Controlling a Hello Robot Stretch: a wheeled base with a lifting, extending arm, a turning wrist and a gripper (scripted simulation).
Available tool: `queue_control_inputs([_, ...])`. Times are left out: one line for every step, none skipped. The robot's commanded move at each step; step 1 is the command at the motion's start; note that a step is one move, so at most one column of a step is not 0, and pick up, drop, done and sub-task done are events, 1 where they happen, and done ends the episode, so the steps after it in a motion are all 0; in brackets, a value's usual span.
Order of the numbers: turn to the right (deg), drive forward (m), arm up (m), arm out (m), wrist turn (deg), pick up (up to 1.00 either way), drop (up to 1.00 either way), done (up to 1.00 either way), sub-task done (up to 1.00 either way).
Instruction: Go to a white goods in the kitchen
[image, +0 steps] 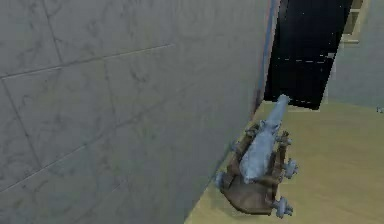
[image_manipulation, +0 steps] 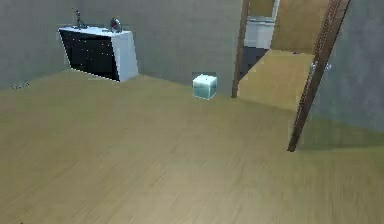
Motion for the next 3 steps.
queue_control_inputs([45.0,0.00,0.00,0.00,0.0,0.00,0.00,0.00,0.00])
queue_control_inputs([45.0,0.00,0.00,0.00,0.0,0.00,0.00,0.00,0.00])
queue_control_inputs([18.0,0.00,0.00,0.00,0.0,0.00,0.00,0.00,0.00])
